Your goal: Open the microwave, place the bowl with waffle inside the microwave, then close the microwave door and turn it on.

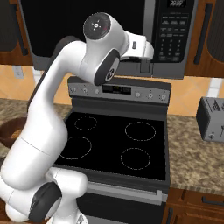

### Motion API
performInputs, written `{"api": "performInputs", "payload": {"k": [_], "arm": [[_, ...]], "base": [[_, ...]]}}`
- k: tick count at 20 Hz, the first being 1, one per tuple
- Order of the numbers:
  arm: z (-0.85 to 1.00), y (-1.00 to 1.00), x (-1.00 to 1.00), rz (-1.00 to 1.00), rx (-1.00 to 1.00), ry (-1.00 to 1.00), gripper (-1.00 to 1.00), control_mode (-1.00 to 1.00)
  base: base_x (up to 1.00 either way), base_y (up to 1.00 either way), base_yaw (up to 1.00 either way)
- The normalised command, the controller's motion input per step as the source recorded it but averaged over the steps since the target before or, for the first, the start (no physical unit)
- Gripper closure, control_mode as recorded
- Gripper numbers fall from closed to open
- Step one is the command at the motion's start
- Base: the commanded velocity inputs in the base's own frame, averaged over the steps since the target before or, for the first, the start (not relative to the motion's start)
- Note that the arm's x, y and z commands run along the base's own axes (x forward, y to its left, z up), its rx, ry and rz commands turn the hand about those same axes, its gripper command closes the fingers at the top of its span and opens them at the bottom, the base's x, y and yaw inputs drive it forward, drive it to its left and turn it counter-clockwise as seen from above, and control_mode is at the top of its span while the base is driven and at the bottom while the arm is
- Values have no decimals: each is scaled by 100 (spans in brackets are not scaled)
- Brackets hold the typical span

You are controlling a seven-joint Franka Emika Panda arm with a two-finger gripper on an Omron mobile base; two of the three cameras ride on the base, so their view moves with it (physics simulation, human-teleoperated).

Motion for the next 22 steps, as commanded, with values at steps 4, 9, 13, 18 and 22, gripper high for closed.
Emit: {"api": "performInputs", "payload": {"k": [4, 9, 13, 18, 22], "arm": [[0, -31, 24, 0, 0, 0, -100, -100], [0, -14, 33, 0, 0, 0, -100, -100], [0, 0, 43, 0, 0, 0, -100, -100], [0, -5, 54, 0, 0, 0, -100, -100], [0, -24, 26, 0, 11, 0, -100, -100]], "base": [[0, 0, 0], [0, 0, 0], [0, 0, 0], [0, 0, 0], [0, 0, 0]]}}
